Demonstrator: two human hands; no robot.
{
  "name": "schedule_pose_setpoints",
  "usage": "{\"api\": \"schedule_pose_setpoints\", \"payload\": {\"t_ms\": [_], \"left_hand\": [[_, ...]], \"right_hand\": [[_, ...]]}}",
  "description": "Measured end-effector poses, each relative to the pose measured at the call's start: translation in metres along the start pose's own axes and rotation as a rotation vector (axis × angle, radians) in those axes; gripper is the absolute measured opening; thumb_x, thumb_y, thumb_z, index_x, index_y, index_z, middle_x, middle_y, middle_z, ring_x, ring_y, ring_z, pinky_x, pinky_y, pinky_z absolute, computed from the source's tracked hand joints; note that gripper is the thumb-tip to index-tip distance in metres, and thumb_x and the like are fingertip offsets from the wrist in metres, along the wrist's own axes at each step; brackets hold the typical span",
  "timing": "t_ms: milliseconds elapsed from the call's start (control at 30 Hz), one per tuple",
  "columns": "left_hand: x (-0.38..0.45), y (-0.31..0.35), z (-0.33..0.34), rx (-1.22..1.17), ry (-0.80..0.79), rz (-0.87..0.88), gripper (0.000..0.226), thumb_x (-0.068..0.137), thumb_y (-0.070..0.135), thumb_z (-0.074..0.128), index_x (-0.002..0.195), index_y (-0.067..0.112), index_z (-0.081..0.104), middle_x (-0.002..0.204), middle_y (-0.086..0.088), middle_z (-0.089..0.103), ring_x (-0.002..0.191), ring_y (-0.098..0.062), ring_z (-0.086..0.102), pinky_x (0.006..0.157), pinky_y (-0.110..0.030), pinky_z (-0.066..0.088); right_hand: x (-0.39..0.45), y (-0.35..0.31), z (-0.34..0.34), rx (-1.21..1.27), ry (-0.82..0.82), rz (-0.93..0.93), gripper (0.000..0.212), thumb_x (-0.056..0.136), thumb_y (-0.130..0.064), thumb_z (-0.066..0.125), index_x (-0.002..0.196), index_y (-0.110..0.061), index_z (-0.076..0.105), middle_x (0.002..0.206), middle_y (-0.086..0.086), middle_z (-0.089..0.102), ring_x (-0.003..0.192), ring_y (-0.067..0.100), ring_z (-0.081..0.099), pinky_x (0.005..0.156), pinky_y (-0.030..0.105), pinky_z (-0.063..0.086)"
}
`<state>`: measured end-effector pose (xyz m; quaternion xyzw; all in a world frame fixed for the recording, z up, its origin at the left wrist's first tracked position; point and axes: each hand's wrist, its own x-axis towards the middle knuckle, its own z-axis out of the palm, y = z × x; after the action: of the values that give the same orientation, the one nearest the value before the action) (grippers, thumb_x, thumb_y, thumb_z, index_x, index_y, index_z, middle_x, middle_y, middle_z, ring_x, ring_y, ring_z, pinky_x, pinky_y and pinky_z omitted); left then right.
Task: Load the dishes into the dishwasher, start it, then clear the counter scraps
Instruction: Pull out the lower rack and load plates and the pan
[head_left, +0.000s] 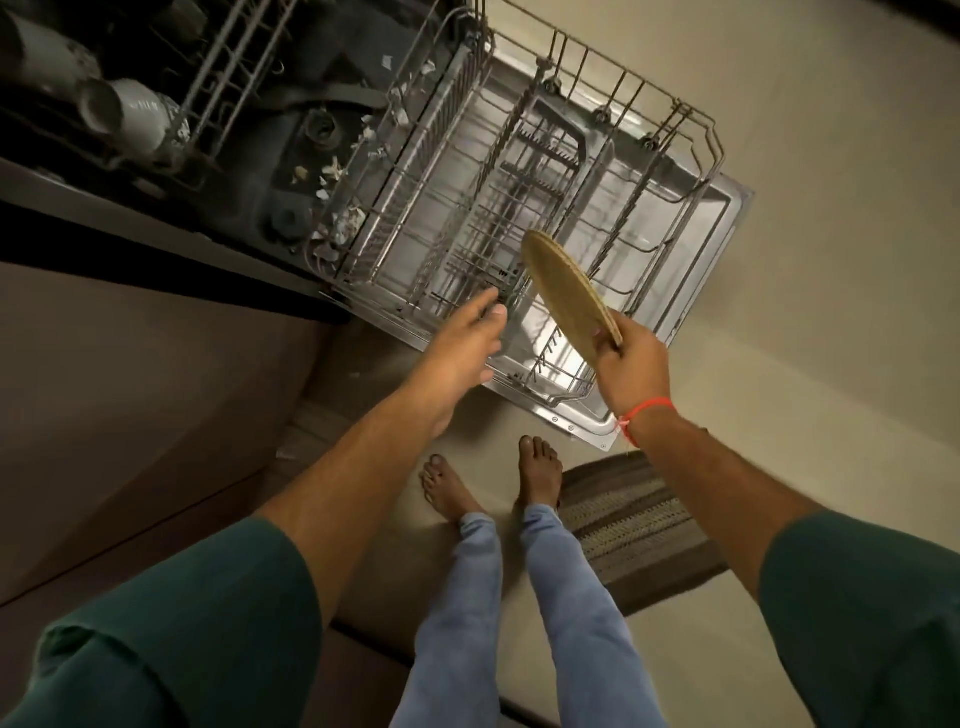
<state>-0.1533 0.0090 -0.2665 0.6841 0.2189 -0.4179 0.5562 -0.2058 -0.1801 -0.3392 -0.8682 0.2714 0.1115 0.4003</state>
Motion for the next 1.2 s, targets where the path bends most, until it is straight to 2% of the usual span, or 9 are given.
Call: {"api": "schedule_pose_setpoints", "payload": {"t_ms": [67, 100, 167, 300, 433, 800, 1033, 1100, 1200], "left_hand": [[0.004, -0.005, 0.001, -0.008, -0.012, -0.017, 0.046, 0.108, 0.035, 0.043, 0.154, 0.036, 0.037, 0.156, 0.002, 0.043, 0.132, -0.017, 0.052, 0.104, -0.036, 0.045], [0.006, -0.008, 0.000, -0.012, -0.021, -0.024, 0.046, 0.108, 0.034, 0.043, 0.154, 0.035, 0.038, 0.156, 0.001, 0.043, 0.132, -0.017, 0.052, 0.103, -0.036, 0.045], [0.010, -0.012, -0.001, -0.011, -0.031, -0.037, 0.044, 0.109, 0.033, 0.043, 0.153, 0.034, 0.039, 0.156, 0.001, 0.043, 0.133, -0.017, 0.052, 0.104, -0.037, 0.045], [0.020, -0.019, -0.009, -0.019, -0.021, -0.062, 0.042, 0.109, 0.032, 0.042, 0.151, 0.035, 0.042, 0.153, 0.002, 0.047, 0.132, -0.016, 0.053, 0.107, -0.039, 0.045], [0.028, -0.025, -0.015, -0.006, -0.011, -0.066, 0.042, 0.108, 0.033, 0.043, 0.150, 0.036, 0.044, 0.152, 0.004, 0.049, 0.129, -0.014, 0.054, 0.104, -0.038, 0.046], [0.037, -0.039, -0.021, 0.003, -0.006, -0.102, 0.046, 0.107, 0.037, 0.046, 0.153, 0.032, 0.040, 0.152, 0.004, 0.046, 0.130, -0.015, 0.053, 0.101, -0.035, 0.045], [0.040, -0.037, -0.022, -0.017, 0.004, -0.096, 0.044, 0.106, 0.039, 0.048, 0.149, 0.033, 0.043, 0.142, 0.009, 0.051, 0.128, -0.013, 0.054, 0.106, -0.040, 0.046], [0.040, -0.035, -0.020, -0.021, 0.006, -0.090, 0.044, 0.106, 0.039, 0.048, 0.149, 0.033, 0.044, 0.134, 0.012, 0.052, 0.126, -0.012, 0.055, 0.107, -0.040, 0.046], [0.038, -0.034, -0.018, -0.028, 0.021, -0.089, 0.044, 0.104, 0.039, 0.051, 0.148, 0.035, 0.045, 0.133, 0.011, 0.054, 0.124, -0.011, 0.056, 0.107, -0.041, 0.047]], "right_hand": [[0.007, 0.006, 0.003, -0.036, -0.035, 0.019, 0.037, 0.098, -0.002, 0.048, 0.125, -0.013, 0.070, 0.096, 0.011, 0.070, 0.083, 0.027, 0.063, 0.063, 0.014, 0.042], [0.010, 0.010, 0.005, -0.066, -0.064, 0.010, 0.039, 0.097, -0.001, 0.049, 0.128, -0.014, 0.069, 0.098, 0.012, 0.071, 0.083, 0.025, 0.063, 0.065, 0.013, 0.043], [0.015, 0.015, 0.007, -0.131, -0.129, -0.050, 0.042, 0.097, 0.000, 0.051, 0.131, -0.017, 0.067, 0.103, 0.014, 0.073, 0.084, 0.022, 0.061, 0.076, 0.020, 0.045], [0.026, 0.017, 0.016, -0.265, -0.233, -0.181, 0.047, 0.095, 0.001, 0.053, 0.133, -0.023, 0.066, 0.099, 0.010, 0.075, 0.082, 0.026, 0.064, 0.081, 0.034, 0.054], [0.039, 0.017, 0.028, -0.385, -0.302, -0.248, 0.048, 0.093, 0.001, 0.054, 0.132, -0.025, 0.066, 0.098, 0.010, 0.076, 0.082, 0.029, 0.066, 0.080, 0.035, 0.053], [0.055, 0.006, 0.063, -0.628, -0.421, -0.262, 0.052, 0.096, -0.010, 0.052, 0.145, -0.027, 0.049, 0.114, 0.011, 0.070, 0.102, 0.033, 0.064, 0.081, 0.040, 0.053], [0.051, 0.024, 0.065, -0.601, -0.468, -0.198, 0.062, 0.091, -0.008, 0.053, 0.149, -0.026, 0.042, 0.125, 0.013, 0.065, 0.106, 0.034, 0.063, 0.086, 0.039, 0.053], [0.047, 0.029, 0.065, -0.583, -0.478, -0.162, 0.061, 0.093, -0.012, 0.053, 0.150, -0.024, 0.038, 0.129, 0.016, 0.063, 0.108, 0.035, 0.062, 0.090, 0.041, 0.053], [0.041, 0.032, 0.062, -0.587, -0.488, -0.106, 0.066, 0.094, -0.022, 0.058, 0.155, -0.021, 0.031, 0.137, 0.017, 0.056, 0.117, 0.036, 0.058, 0.096, 0.042, 0.051]]}}
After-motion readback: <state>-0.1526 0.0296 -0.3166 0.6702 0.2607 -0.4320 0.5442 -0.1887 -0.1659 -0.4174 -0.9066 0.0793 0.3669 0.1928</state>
